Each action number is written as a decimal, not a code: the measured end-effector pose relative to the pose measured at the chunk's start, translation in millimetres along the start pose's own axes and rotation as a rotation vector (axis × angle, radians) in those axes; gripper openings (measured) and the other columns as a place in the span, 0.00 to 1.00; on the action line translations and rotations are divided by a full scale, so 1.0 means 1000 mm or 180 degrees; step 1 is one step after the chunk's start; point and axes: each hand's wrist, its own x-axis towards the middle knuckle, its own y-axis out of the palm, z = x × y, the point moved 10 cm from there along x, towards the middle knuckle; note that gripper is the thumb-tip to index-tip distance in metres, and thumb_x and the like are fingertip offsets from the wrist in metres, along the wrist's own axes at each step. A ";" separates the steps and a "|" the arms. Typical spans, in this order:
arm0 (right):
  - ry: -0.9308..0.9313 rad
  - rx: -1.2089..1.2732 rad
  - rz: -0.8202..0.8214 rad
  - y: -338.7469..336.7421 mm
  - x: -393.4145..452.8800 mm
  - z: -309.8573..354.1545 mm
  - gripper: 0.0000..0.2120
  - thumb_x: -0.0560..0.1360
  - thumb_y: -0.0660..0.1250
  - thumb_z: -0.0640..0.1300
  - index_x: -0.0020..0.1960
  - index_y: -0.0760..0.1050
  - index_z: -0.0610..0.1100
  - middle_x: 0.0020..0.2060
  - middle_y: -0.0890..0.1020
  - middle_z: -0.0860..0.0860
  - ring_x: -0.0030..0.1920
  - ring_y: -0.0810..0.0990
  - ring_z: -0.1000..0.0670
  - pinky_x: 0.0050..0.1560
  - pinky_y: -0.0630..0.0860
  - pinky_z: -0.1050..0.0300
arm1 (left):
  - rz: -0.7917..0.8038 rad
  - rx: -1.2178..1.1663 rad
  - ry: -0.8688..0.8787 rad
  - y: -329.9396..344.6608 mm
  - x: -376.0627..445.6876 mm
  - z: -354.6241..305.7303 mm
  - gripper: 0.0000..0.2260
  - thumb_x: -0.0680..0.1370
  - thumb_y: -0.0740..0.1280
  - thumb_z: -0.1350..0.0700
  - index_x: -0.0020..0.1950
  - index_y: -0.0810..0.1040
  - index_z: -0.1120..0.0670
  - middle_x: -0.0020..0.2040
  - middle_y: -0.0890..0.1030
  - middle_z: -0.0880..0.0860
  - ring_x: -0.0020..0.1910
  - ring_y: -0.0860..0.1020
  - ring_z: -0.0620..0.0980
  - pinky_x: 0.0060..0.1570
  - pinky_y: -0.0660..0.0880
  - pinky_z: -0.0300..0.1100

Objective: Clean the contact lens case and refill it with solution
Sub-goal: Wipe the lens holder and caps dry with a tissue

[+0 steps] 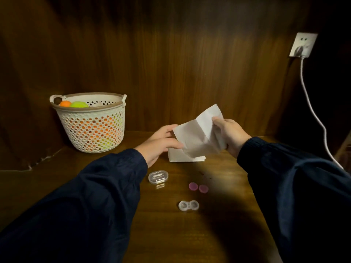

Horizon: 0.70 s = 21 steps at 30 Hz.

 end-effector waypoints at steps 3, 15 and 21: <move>-0.0158 -0.0337 0.0222 0.005 -0.039 0.005 0.17 0.84 0.61 0.58 0.59 0.79 0.46 0.54 0.87 0.46 0.54 0.86 0.43 0.57 0.83 0.42 | -0.0043 0.0148 0.0147 0.002 -0.036 -0.016 0.41 0.71 0.78 0.45 0.81 0.63 0.44 0.78 0.68 0.46 0.75 0.68 0.49 0.75 0.65 0.53; -0.0405 -0.1019 0.0306 -0.003 -0.128 -0.016 0.19 0.82 0.63 0.65 0.51 0.84 0.52 0.45 0.89 0.55 0.46 0.89 0.54 0.42 0.83 0.57 | 0.0487 0.1164 0.0743 0.061 -0.110 -0.033 0.08 0.74 0.78 0.45 0.51 0.88 0.45 0.51 0.87 0.41 0.53 0.84 0.41 0.56 0.81 0.43; -0.0182 -0.1172 0.0257 -0.004 -0.147 -0.032 0.25 0.78 0.66 0.69 0.67 0.76 0.54 0.58 0.84 0.59 0.52 0.85 0.52 0.53 0.79 0.53 | 0.0279 0.1112 0.1074 0.066 -0.126 -0.041 0.03 0.76 0.77 0.49 0.48 0.88 0.46 0.47 0.86 0.40 0.49 0.83 0.39 0.46 0.81 0.36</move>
